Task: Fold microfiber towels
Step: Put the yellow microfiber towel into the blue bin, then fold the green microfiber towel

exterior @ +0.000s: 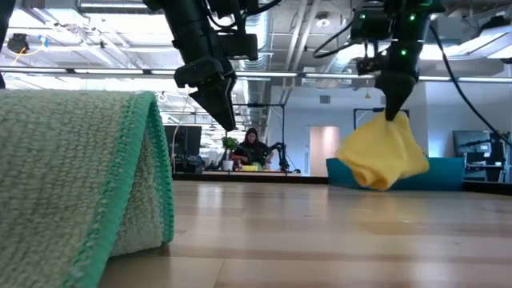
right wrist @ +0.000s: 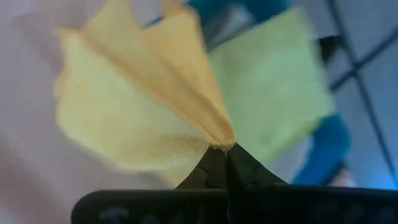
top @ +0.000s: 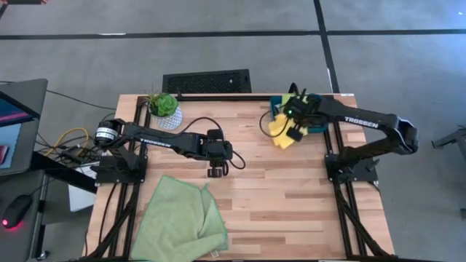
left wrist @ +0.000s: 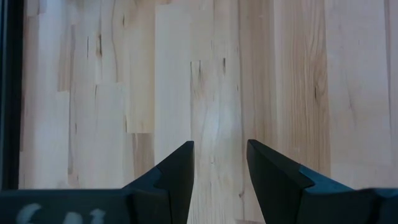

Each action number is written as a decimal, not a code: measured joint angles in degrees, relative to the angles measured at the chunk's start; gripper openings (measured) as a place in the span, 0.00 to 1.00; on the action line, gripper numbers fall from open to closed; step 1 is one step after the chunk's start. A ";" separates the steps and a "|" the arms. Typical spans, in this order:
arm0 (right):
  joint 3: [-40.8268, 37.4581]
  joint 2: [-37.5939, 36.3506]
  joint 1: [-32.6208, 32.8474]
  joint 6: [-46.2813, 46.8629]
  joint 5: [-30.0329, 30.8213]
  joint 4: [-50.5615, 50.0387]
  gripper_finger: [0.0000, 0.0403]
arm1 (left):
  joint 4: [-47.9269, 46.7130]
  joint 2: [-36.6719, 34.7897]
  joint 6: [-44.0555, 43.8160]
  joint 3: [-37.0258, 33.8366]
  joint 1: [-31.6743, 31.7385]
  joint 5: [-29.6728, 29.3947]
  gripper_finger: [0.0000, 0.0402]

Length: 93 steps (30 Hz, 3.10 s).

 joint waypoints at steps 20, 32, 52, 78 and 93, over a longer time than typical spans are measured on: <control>2.05 6.47 -17.24 -12.27 5.82 9.39 0.02 | 0.02 0.00 0.60 0.00 0.00 0.00 0.35; 2.03 9.20 -18.21 -13.55 11.61 13.19 0.05 | -0.11 0.00 0.96 0.00 0.00 -0.02 0.35; 3.62 9.20 -18.10 -10.81 14.63 10.47 0.45 | -4.44 0.00 -3.49 0.00 0.00 -0.04 0.35; 3.06 -8.54 30.37 16.57 0.89 8.33 0.56 | -17.85 -10.59 -39.62 -10.50 -16.32 7.24 0.35; 1.62 2.63 46.31 15.43 8.43 32.06 0.56 | -10.23 -12.41 -59.83 -17.76 -33.57 6.13 0.35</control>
